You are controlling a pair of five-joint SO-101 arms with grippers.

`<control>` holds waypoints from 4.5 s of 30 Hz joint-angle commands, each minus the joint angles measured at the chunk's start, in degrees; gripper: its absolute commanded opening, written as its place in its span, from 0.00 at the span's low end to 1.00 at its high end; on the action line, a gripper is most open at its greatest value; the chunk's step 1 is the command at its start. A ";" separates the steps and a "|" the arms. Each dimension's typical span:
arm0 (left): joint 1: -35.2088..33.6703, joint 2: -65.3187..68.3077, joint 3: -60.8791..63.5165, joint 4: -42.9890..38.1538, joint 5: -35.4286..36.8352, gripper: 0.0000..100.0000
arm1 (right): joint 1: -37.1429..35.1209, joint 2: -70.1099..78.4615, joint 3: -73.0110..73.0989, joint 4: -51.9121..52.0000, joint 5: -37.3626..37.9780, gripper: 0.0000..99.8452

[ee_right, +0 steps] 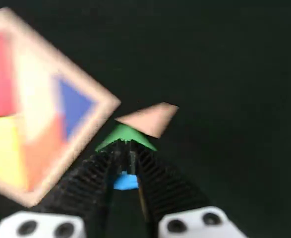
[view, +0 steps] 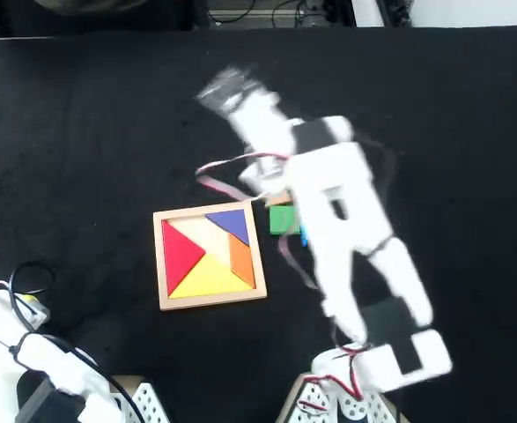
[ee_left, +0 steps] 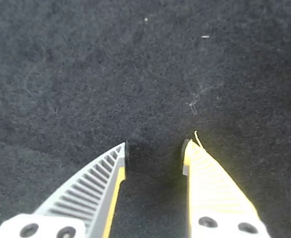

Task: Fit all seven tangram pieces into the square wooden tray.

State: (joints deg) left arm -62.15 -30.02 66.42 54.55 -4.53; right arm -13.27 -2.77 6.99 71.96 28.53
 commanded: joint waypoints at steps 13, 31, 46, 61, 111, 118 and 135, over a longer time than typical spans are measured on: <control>0.75 -1.14 -0.40 -0.53 0.09 0.20 | 2.02 18.24 1.10 -15.38 -10.29 0.18; 0.75 -1.14 -0.40 -0.53 0.09 0.20 | 0.44 31.08 -10.24 -8.70 -13.36 0.18; 0.75 -1.14 -0.40 -0.53 0.09 0.20 | -2.55 34.07 -16.04 -4.92 -14.95 0.18; 0.75 -1.14 -0.40 -0.53 0.09 0.20 | -3.87 16.13 -5.23 5.98 17.23 0.18; 0.66 -1.14 -0.40 -0.53 -0.18 0.20 | -7.65 37.14 -29.41 13.89 39.65 0.18; 0.66 -1.14 -0.40 -0.53 -0.18 0.20 | -6.95 42.42 -29.58 9.49 39.74 0.18; 0.66 -1.14 -0.40 -0.53 0.00 0.20 | -2.99 43.38 -34.77 11.34 39.82 0.18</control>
State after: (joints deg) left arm -62.15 -30.02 66.42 54.55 -4.53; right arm -17.49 41.19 -24.40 81.10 67.65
